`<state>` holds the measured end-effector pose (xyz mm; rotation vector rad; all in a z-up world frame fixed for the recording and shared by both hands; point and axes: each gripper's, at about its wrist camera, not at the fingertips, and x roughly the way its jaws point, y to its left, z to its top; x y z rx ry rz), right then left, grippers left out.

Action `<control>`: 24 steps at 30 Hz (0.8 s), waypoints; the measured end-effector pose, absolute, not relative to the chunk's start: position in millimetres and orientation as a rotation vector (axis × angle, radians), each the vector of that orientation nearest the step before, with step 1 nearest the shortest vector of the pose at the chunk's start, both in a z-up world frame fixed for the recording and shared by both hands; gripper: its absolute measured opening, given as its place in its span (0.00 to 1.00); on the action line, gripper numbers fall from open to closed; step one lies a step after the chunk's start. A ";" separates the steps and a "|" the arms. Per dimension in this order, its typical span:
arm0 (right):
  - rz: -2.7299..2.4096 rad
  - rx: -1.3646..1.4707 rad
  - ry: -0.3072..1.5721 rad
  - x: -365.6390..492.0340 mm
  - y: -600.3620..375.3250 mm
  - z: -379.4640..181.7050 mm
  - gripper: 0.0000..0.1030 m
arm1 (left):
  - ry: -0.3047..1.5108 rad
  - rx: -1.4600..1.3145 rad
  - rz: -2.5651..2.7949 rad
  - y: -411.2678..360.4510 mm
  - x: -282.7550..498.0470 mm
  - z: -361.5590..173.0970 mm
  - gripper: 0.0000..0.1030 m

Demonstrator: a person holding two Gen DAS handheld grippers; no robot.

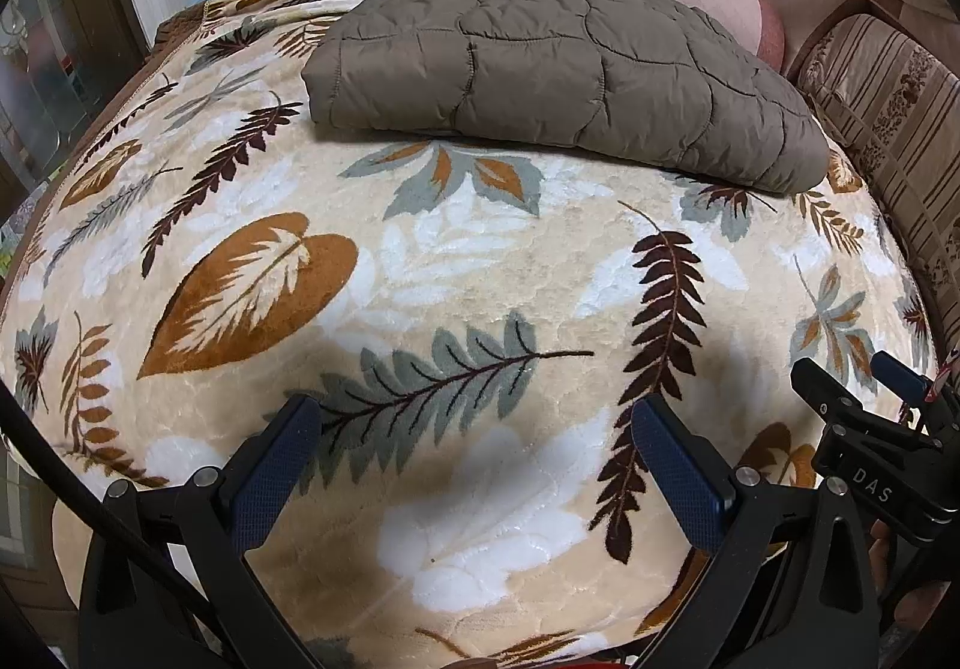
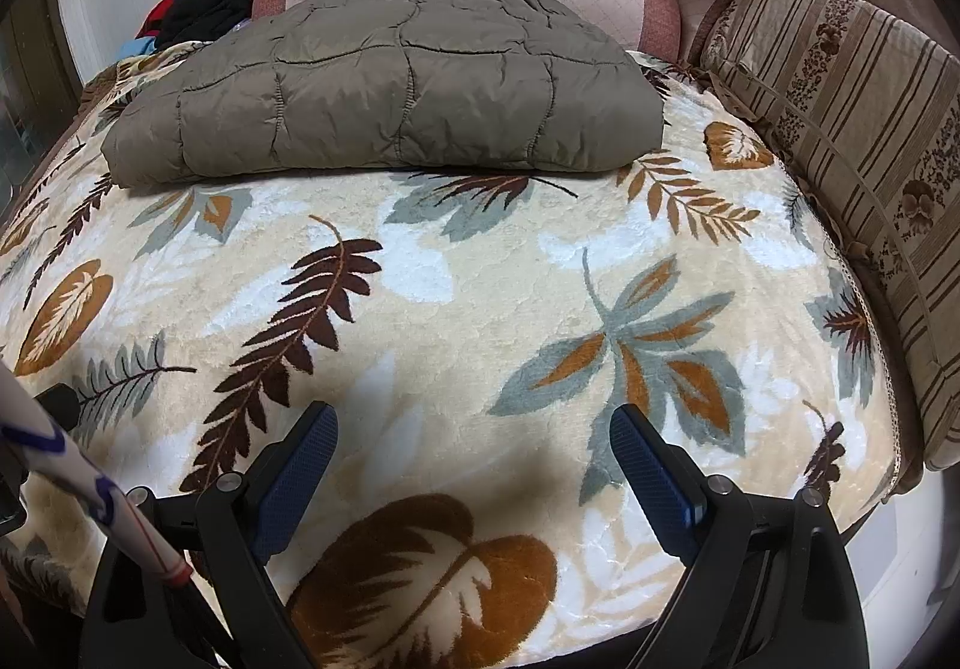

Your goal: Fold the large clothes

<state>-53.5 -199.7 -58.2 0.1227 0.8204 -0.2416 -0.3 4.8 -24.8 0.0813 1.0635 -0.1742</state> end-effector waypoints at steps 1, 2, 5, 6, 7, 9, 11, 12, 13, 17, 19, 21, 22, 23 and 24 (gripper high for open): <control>-0.240 0.122 0.820 -53.1 -199.3 -58.5 0.92 | 1.063 0.083 -0.172 4.8 -0.5 -24.9 1.00; -0.238 0.121 0.820 -53.0 -199.0 -58.7 0.92 | 1.063 0.082 -0.171 4.5 -0.3 -24.8 1.00; -0.235 0.119 0.819 -53.0 -198.8 -58.7 0.92 | 1.064 0.082 -0.172 4.3 -0.6 -24.8 1.00; -0.234 0.119 0.819 -52.8 -199.4 -58.2 0.92 | 1.065 0.083 -0.173 4.2 -0.7 -24.8 1.00; -0.233 0.119 0.818 -53.0 -199.4 -58.3 0.92 | 1.066 0.084 -0.172 4.0 -0.7 -24.9 1.00; -0.234 0.119 0.819 -52.8 -199.1 -58.1 0.92 | 1.067 0.083 -0.171 3.9 -0.6 -24.9 1.00; -0.232 0.118 0.818 -52.9 -198.8 -57.8 0.92 | 1.070 0.082 -0.171 3.8 -0.1 -25.8 1.00; -0.230 0.118 0.817 -53.0 -198.6 -57.5 0.92 | 1.072 0.082 -0.170 4.1 0.0 -26.3 1.00; -0.229 0.117 0.815 -53.1 -198.3 -57.3 0.92 | 1.074 0.081 -0.171 4.2 0.3 -27.1 1.00; -0.225 0.113 0.815 -52.9 -197.8 -57.5 0.92 | 1.069 0.083 -0.168 4.8 0.0 -27.1 1.00; -0.224 0.112 0.819 -52.4 -197.5 -58.4 0.92 | 1.066 0.084 -0.166 5.4 -0.3 -27.0 1.00; -0.223 0.112 0.820 -52.0 -197.9 -59.1 0.92 | 1.067 0.084 -0.164 5.5 0.3 -27.4 1.00; -0.222 0.112 0.820 -52.0 -197.8 -59.1 0.92 | 1.069 0.083 -0.164 5.6 0.5 -27.7 1.00; -0.222 0.112 0.819 -52.1 -197.8 -59.1 0.92 | 1.071 0.082 -0.165 5.2 1.2 -28.0 1.00; -0.221 0.112 0.818 -52.3 -197.7 -59.0 0.92 | 1.071 0.082 -0.164 5.3 1.3 -28.2 1.00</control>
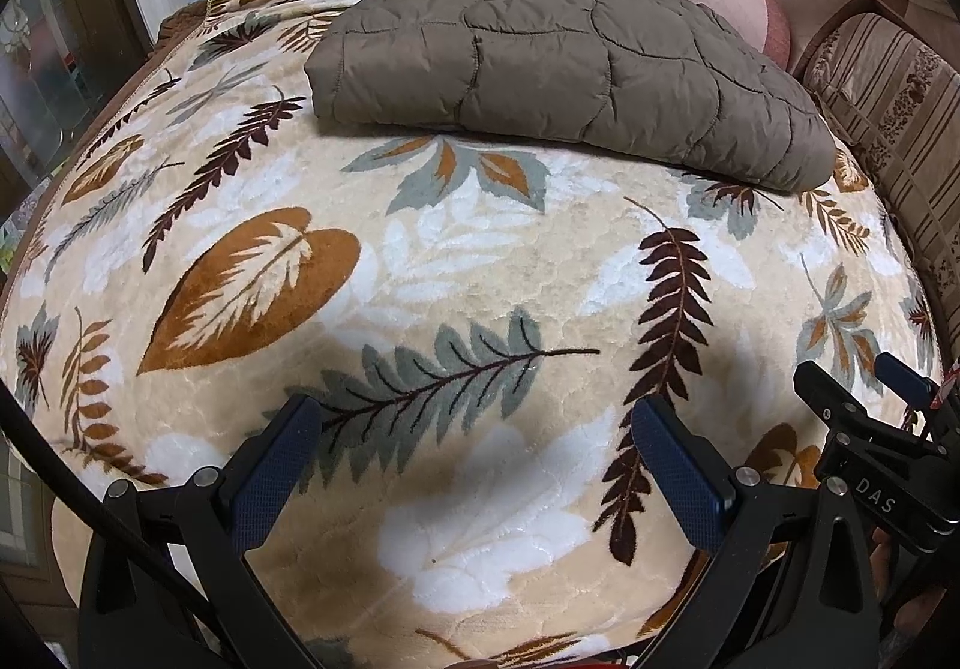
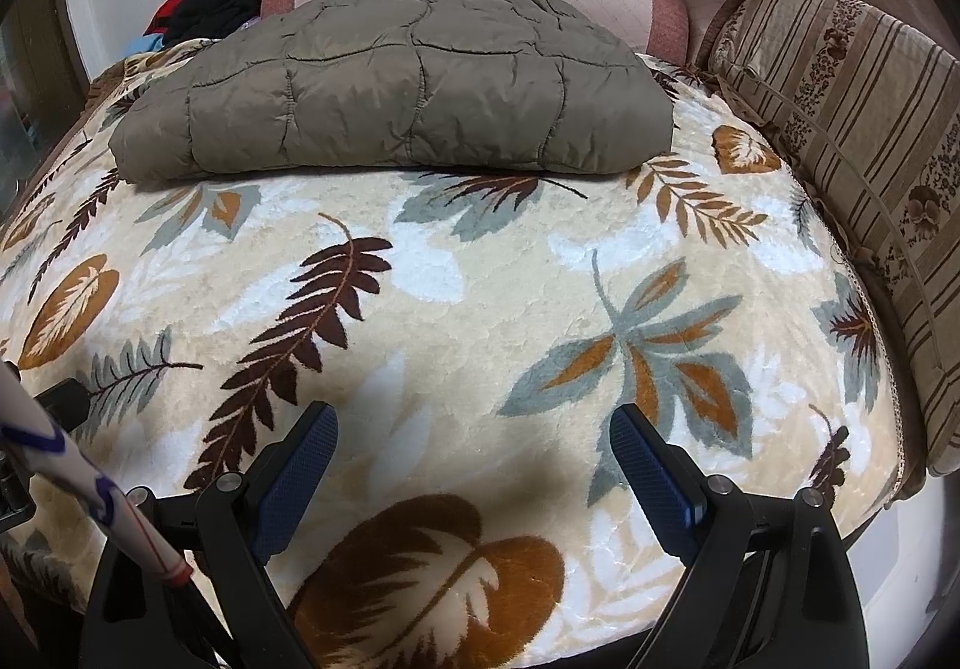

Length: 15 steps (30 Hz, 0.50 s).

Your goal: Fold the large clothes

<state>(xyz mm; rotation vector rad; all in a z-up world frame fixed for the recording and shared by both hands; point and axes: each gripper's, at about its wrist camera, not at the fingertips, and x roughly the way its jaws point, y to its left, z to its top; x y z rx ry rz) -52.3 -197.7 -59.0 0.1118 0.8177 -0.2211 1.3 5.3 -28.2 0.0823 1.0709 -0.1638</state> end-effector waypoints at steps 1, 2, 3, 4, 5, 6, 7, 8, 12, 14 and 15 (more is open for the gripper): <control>-0.221 0.112 0.817 -52.3 -197.8 -58.8 0.92 | 1.071 0.084 -0.163 5.2 1.3 -28.3 1.00; -0.220 0.111 0.815 -52.4 -197.5 -58.8 0.92 | 1.070 0.084 -0.162 5.2 1.2 -28.4 1.00; -0.219 0.110 0.814 -52.5 -197.1 -58.8 0.92 | 1.070 0.084 -0.163 5.2 1.1 -28.4 1.00; -0.217 0.110 0.814 -52.2 -197.3 -58.9 0.92 | 1.070 0.084 -0.162 4.8 1.4 -28.4 1.00; -0.215 0.111 0.813 -52.2 -197.2 -59.0 0.92 | 1.070 0.085 -0.161 4.8 1.4 -28.4 1.00; -0.212 0.111 0.813 -52.3 -196.9 -59.1 0.92 | 1.069 0.085 -0.161 4.8 1.3 -28.4 1.00; -0.211 0.109 0.813 -52.3 -196.5 -59.3 0.92 | 1.069 0.085 -0.161 4.9 1.1 -28.5 1.00; -0.209 0.108 0.812 -52.1 -196.2 -59.5 0.92 | 1.070 0.085 -0.161 4.8 1.3 -28.5 1.00; -0.208 0.107 0.813 -52.2 -195.8 -60.2 0.92 | 1.066 0.085 -0.156 5.5 1.7 -28.4 1.00; -0.209 0.107 0.812 -52.3 -195.7 -59.9 0.92 | 1.065 0.084 -0.154 5.2 1.7 -28.5 1.00; -0.209 0.107 0.812 -52.3 -195.6 -60.0 0.92 | 1.064 0.084 -0.154 5.2 1.7 -28.5 1.00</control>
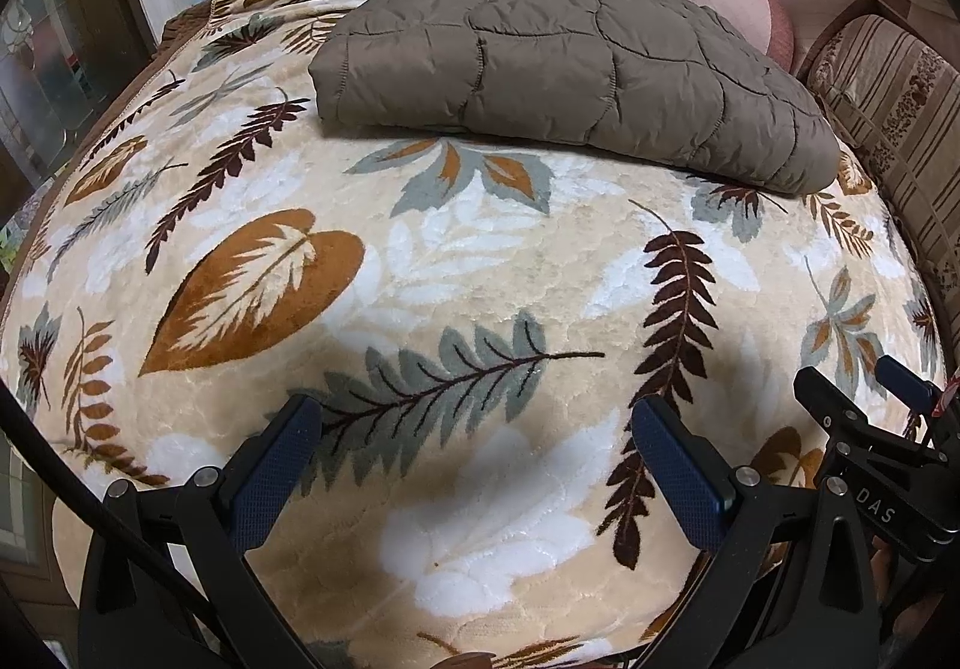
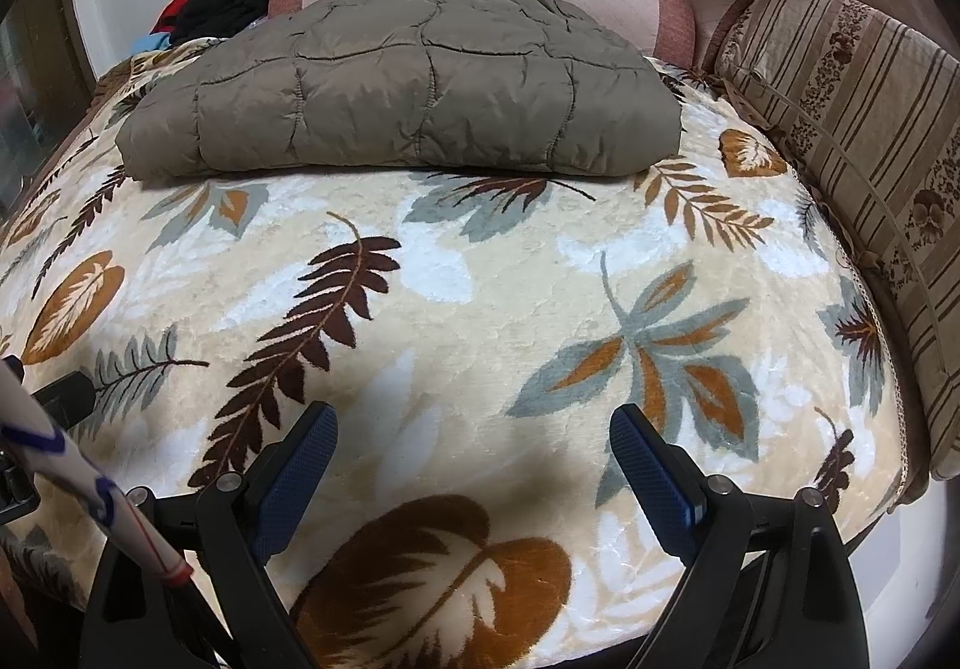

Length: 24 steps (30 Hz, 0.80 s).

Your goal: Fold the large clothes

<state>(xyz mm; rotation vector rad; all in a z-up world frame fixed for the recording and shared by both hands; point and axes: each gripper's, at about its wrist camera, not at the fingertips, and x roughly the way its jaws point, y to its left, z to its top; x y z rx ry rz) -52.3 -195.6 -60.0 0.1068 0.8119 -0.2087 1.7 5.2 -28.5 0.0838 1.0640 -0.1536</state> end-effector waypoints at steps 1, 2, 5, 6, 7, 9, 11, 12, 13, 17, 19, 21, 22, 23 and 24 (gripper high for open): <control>-0.208 0.107 0.812 -52.3 -195.5 -60.1 0.92 | 1.063 0.084 -0.154 5.1 1.7 -28.5 1.00; -0.208 0.108 0.812 -52.3 -195.6 -59.9 0.92 | 1.064 0.084 -0.155 5.3 1.7 -28.5 1.00; -0.208 0.108 0.812 -52.4 -195.5 -59.7 0.92 | 1.060 0.088 -0.155 4.6 1.7 -28.1 1.00; -0.208 0.107 0.810 -52.5 -195.3 -59.7 0.92 | 1.059 0.088 -0.156 4.6 1.6 -27.8 1.00; -0.207 0.106 0.809 -52.5 -194.8 -60.2 0.92 | 1.057 0.087 -0.157 4.6 1.1 -27.5 1.00; -0.205 0.105 0.807 -52.3 -194.0 -61.0 0.92 | 1.053 0.088 -0.156 4.5 1.1 -27.0 1.00; -0.203 0.104 0.807 -52.2 -193.7 -61.6 0.92 | 1.049 0.087 -0.155 4.5 0.9 -26.6 1.00; -0.203 0.103 0.807 -52.3 -194.1 -61.4 0.92 | 1.048 0.088 -0.154 4.5 1.0 -26.5 1.00; -0.203 0.103 0.807 -52.4 -194.0 -61.3 0.92 | 1.047 0.087 -0.154 4.5 1.1 -26.5 1.00; -0.202 0.103 0.807 -52.5 -194.0 -61.3 0.92 | 1.048 0.087 -0.155 4.5 0.8 -26.5 1.00; -0.201 0.103 0.805 -52.6 -193.8 -61.3 0.92 | 1.049 0.086 -0.155 4.6 1.1 -26.3 1.00; -0.199 0.102 0.803 -52.6 -193.5 -61.2 0.92 | 1.047 0.086 -0.154 4.7 1.1 -26.3 1.00; -0.199 0.101 0.801 -52.8 -193.1 -61.2 0.92 | 1.046 0.085 -0.155 4.9 1.3 -26.2 1.00; -0.196 0.100 0.800 -52.8 -193.1 -60.8 0.92 | 1.047 0.086 -0.154 4.8 1.1 -26.5 1.00; -0.194 0.100 0.798 -52.9 -192.7 -60.7 0.92 | 1.045 0.085 -0.152 5.0 1.3 -26.2 1.00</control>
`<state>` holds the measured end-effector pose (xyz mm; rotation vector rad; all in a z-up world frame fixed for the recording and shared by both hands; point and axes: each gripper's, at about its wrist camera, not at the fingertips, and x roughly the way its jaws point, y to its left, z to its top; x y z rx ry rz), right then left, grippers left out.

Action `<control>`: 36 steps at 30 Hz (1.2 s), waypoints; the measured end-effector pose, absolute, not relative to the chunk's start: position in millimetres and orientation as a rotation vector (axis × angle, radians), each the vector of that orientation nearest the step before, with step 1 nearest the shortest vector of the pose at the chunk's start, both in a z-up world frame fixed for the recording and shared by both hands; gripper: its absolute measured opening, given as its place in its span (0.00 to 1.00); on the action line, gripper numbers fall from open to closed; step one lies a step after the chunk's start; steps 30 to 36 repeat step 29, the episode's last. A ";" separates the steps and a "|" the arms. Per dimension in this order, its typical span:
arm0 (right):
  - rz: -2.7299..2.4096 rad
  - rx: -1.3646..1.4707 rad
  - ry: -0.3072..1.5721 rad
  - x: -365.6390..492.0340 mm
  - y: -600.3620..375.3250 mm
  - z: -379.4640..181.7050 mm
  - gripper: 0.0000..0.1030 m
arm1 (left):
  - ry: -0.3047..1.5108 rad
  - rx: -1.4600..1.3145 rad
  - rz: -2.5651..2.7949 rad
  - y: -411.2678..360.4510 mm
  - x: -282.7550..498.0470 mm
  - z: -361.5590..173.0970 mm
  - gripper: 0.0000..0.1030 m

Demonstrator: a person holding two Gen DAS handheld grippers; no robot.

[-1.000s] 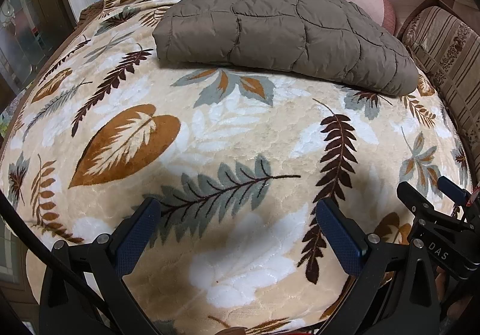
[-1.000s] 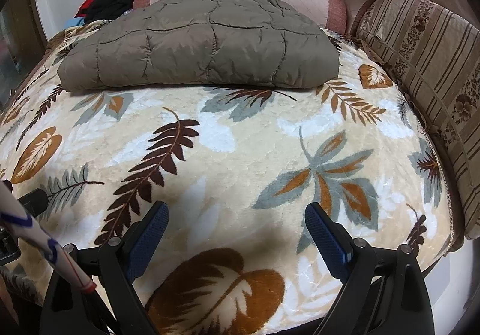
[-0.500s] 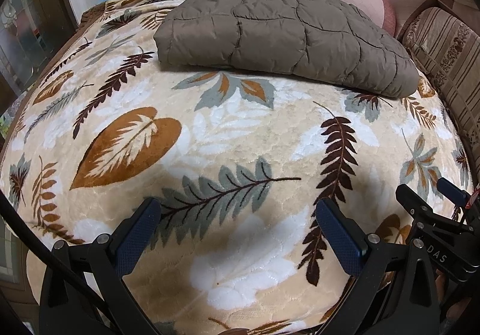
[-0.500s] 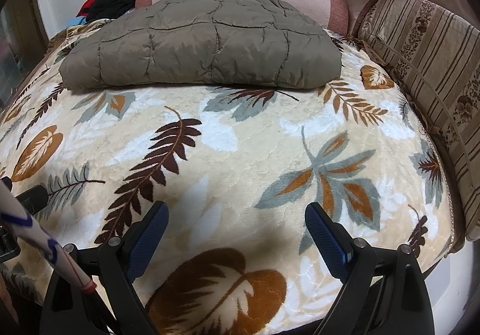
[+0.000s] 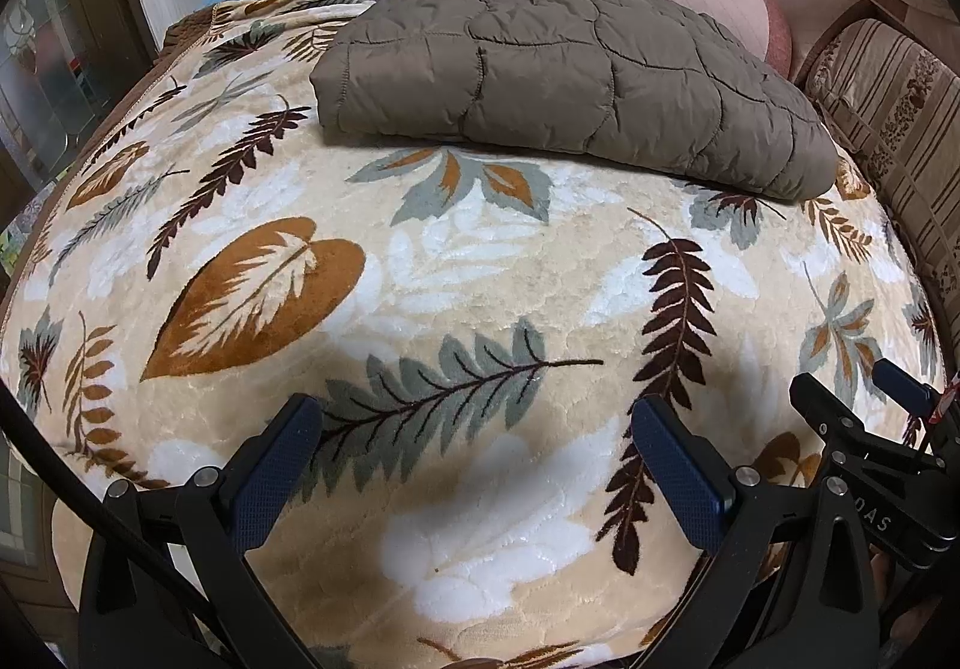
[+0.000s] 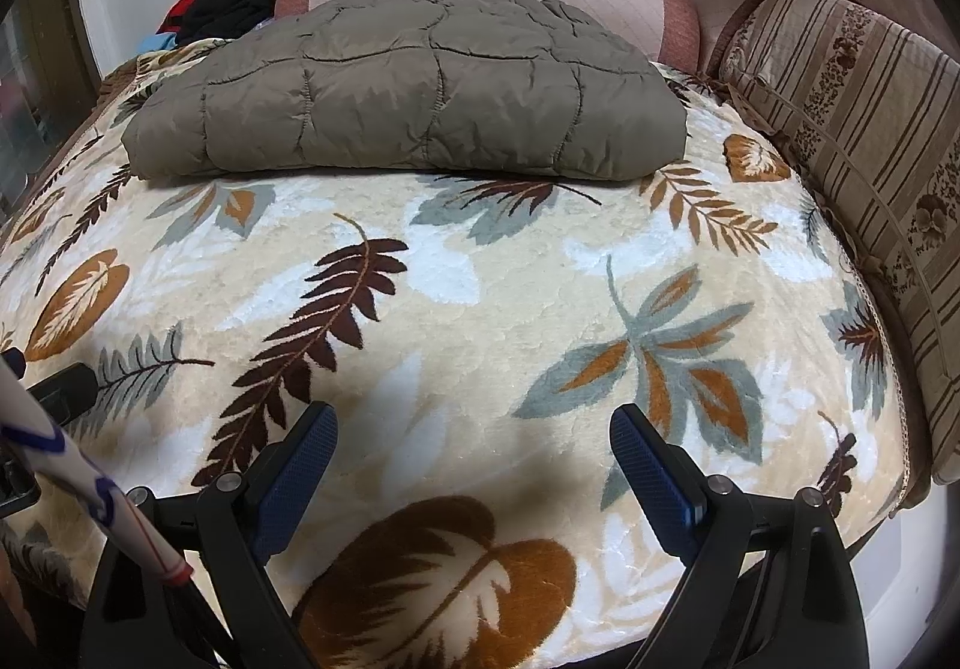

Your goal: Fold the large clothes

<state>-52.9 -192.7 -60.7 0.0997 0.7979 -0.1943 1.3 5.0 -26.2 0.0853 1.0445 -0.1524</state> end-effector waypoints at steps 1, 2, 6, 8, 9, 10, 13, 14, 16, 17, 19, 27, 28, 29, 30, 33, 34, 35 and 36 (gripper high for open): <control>-0.193 0.099 0.797 -53.2 -192.6 -60.4 0.92 | 1.043 0.084 -0.151 5.2 1.4 -26.0 1.00; -0.192 0.097 0.796 -53.2 -192.5 -60.1 0.92 | 1.042 0.082 -0.150 5.6 1.8 -25.6 1.00; -0.190 0.093 0.798 -53.1 -192.3 -60.8 0.92 | 1.038 0.080 -0.149 5.8 2.6 -25.1 1.00; -0.188 0.093 0.800 -53.0 -192.4 -61.0 0.92 | 1.037 0.082 -0.145 6.2 2.2 -25.0 1.00; -0.189 0.092 0.800 -53.0 -192.5 -61.1 0.92 | 1.037 0.082 -0.146 6.3 2.5 -25.0 1.00; -0.189 0.092 0.800 -53.1 -192.6 -61.1 0.92 | 1.039 0.081 -0.147 6.4 2.4 -25.3 1.00; -0.188 0.093 0.801 -53.0 -192.5 -61.4 0.92 | 1.046 0.075 -0.150 7.0 3.5 -26.2 1.00; -0.188 0.093 0.801 -52.9 -192.7 -61.5 0.92 | 1.046 0.075 -0.150 7.3 3.5 -26.5 1.00; -0.187 0.092 0.802 -52.8 -192.6 -61.6 0.92 | 1.046 0.076 -0.150 7.3 3.6 -26.7 1.00; -0.187 0.092 0.802 -52.7 -192.7 -61.7 0.92 | 1.045 0.074 -0.151 7.4 3.6 -26.7 1.00; -0.187 0.092 0.803 -52.6 -192.7 -62.0 0.92 | 1.046 0.074 -0.150 7.3 3.5 -26.7 1.00; -0.188 0.089 0.803 -52.3 -193.8 -63.4 0.92 | 1.040 0.066 -0.164 7.1 4.0 -26.6 1.00; -0.188 0.088 0.802 -52.5 -193.9 -63.3 0.92 | 1.039 0.065 -0.166 6.9 3.9 -26.6 1.00; -0.187 0.087 0.802 -52.6 -194.0 -63.4 0.92 | 1.037 0.065 -0.171 6.6 3.8 -26.4 1.00; -0.187 0.087 0.802 -52.6 -194.0 -63.4 0.92 | 1.037 0.065 -0.171 6.6 3.8 -26.4 1.00; -0.187 0.087 0.802 -52.6 -194.0 -63.4 0.92 | 1.037 0.065 -0.171 6.6 3.8 -26.4 1.00; -0.187 0.087 0.802 -52.6 -194.0 -63.4 0.92 | 1.037 0.065 -0.171 6.6 3.8 -26.4 1.00; -0.187 0.087 0.802 -52.6 -194.0 -63.4 0.92 | 1.037 0.065 -0.171 6.6 3.8 -26.4 1.00; -0.187 0.087 0.802 -52.6 -194.0 -63.4 0.92 | 1.037 0.065 -0.171 6.6 3.8 -26.4 1.00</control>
